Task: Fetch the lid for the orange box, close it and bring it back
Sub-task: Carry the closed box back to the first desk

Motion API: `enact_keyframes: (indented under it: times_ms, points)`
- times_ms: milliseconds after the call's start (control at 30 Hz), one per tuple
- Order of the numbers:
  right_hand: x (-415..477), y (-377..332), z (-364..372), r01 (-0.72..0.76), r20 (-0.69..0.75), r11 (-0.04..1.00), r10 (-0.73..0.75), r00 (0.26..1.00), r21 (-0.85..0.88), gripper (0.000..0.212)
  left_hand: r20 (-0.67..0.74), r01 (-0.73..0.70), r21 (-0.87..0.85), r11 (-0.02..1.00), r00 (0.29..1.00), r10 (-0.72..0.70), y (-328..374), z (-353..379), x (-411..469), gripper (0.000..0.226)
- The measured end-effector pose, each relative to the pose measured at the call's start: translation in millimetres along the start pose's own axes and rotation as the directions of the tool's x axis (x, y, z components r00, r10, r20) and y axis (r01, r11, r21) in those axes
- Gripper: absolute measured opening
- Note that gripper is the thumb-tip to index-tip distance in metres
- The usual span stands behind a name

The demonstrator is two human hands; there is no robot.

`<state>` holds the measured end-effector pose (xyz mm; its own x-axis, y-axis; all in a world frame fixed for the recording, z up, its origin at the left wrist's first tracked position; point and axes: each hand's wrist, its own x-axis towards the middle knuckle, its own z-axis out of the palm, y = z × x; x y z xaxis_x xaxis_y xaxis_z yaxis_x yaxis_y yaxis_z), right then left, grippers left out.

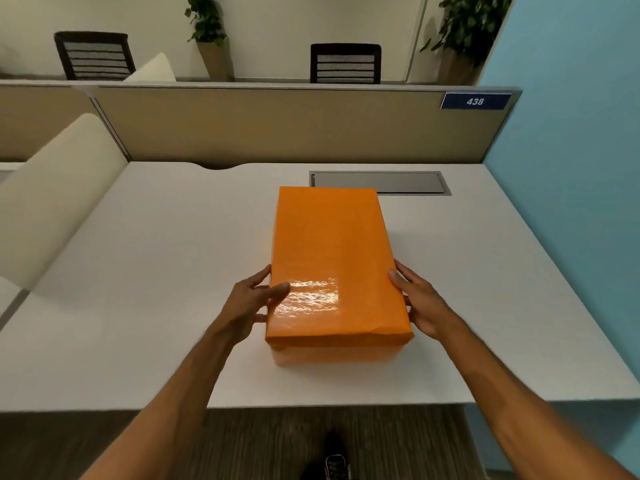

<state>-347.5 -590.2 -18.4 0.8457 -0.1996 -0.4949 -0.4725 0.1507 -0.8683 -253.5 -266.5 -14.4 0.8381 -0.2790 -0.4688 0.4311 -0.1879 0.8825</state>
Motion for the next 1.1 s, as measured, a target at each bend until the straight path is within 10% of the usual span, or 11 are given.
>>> enact_keyframes:
  times_ms: [1100]
  points:
    - [117, -77, 206, 0.038, 0.221, 0.999, -0.038, 0.975, 0.003, 0.083, -0.439, -0.091, -0.065, 0.994, 0.897, 0.053, 39, -179, 29, 0.059]
